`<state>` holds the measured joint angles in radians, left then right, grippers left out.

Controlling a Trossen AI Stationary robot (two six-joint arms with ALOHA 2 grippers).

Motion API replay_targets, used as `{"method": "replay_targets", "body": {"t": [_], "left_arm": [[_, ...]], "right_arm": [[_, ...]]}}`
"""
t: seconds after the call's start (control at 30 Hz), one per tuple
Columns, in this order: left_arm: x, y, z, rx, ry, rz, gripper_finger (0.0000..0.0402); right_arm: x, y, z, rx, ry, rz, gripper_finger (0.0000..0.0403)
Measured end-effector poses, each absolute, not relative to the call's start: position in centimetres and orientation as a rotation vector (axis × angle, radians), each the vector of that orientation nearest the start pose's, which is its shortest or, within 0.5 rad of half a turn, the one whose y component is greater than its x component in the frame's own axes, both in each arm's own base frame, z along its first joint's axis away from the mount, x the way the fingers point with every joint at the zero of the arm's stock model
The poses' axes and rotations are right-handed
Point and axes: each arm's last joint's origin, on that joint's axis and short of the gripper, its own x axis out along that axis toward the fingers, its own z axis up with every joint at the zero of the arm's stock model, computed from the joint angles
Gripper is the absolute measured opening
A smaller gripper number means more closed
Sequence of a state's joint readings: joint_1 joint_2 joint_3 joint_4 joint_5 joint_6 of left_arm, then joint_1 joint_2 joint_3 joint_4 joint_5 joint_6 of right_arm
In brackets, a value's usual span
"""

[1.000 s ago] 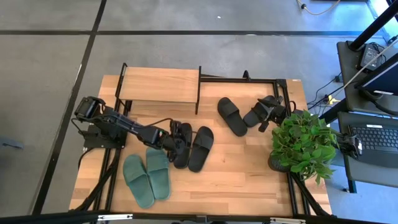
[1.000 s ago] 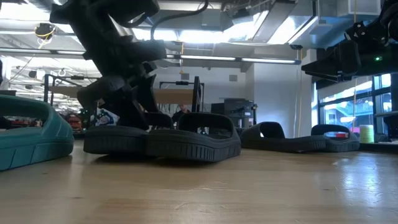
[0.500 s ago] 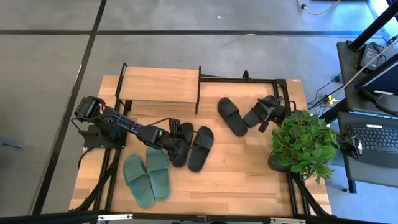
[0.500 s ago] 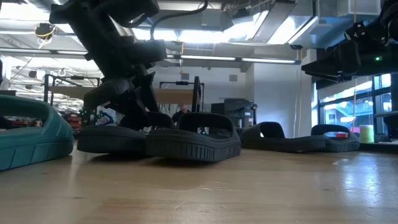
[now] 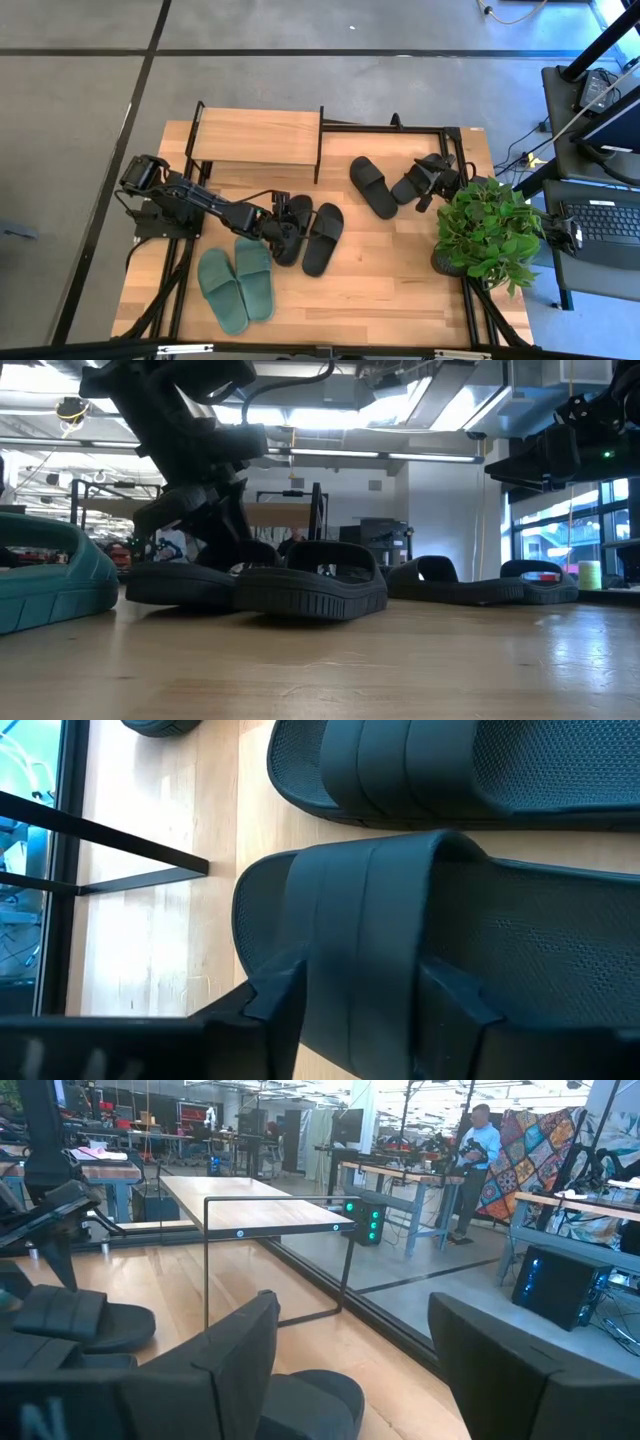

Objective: Pick and place slides into the shelf
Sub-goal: Put the black slipper on the shelf

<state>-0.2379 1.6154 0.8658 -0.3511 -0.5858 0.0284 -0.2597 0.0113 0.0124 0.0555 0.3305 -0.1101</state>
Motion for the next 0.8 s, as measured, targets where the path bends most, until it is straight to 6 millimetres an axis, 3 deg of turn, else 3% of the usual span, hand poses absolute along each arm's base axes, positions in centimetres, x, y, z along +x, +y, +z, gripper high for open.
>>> {"method": "replay_targets", "body": {"t": [0.5,0.7,0.8], "left_arm": [[28.9,-5.4,16.3,0.477,1.016,0.300,0.0011],[28.9,-5.3,16.5,0.472,1.011,0.303,0.0011],[29.3,-5.4,17.6,0.458,0.985,0.304,0.0005]], "right_arm": [[9.0,-3.4,17.2,-0.107,-0.024,-0.593,0.0257],[9.0,-3.4,17.2,-0.108,-0.024,-0.593,0.0257],[9.0,-3.4,17.2,-0.108,-0.024,-0.593,0.0257]]}}
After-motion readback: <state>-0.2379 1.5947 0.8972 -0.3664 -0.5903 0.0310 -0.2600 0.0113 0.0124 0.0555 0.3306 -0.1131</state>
